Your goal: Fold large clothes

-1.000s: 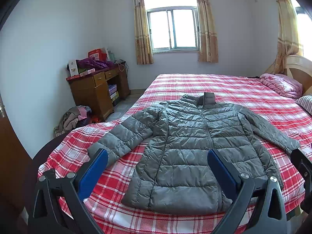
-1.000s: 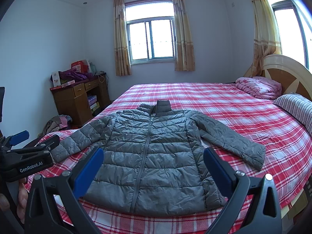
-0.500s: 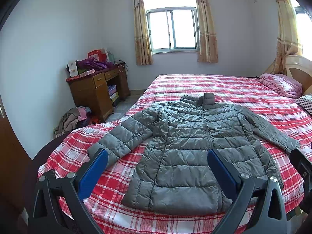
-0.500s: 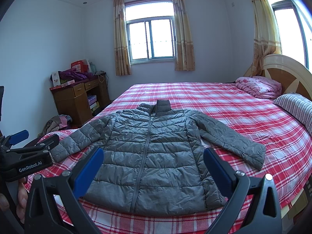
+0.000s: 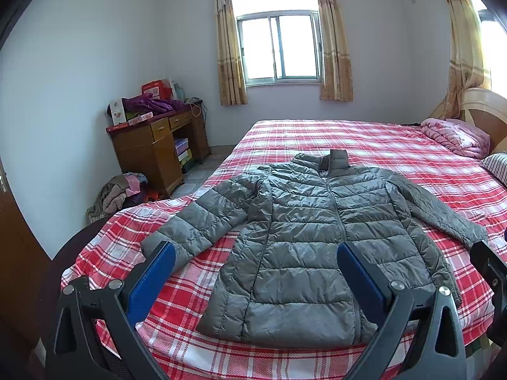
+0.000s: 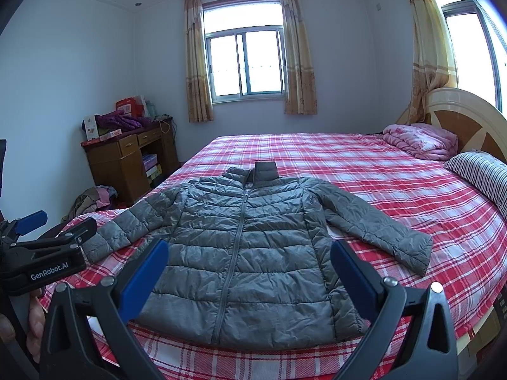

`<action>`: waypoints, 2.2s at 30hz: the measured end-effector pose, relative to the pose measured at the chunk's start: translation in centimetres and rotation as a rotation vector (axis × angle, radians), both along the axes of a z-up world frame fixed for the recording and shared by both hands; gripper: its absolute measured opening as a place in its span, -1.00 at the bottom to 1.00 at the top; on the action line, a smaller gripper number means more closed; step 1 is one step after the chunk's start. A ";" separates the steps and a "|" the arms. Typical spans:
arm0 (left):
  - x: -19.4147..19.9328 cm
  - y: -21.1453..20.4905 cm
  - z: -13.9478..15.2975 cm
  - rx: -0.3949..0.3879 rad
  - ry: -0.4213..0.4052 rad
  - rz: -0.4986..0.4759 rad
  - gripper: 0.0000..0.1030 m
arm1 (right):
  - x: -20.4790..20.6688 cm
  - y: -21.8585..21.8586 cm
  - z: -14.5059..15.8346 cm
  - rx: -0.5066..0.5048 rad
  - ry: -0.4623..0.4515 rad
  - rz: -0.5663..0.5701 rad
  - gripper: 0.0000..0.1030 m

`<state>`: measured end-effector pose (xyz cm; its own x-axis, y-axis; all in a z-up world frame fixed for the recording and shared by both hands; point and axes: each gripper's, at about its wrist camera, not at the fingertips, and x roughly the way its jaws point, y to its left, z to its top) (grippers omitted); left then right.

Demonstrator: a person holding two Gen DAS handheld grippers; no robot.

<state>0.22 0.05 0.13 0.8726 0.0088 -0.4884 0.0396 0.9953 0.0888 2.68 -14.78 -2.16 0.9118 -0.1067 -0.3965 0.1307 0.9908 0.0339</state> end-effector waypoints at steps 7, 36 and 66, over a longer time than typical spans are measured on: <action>0.2 -0.1 -0.4 0.002 0.011 -0.003 0.98 | 0.3 -0.2 -0.7 0.005 0.010 -0.003 1.00; 19.1 -6.1 -12.6 0.112 0.170 -0.016 0.98 | 6.2 -30.5 -12.2 0.272 0.272 -0.600 1.00; 28.6 -1.7 -11.7 0.109 0.232 0.095 0.98 | 16.0 -28.4 -3.9 -0.087 0.198 -0.424 -0.66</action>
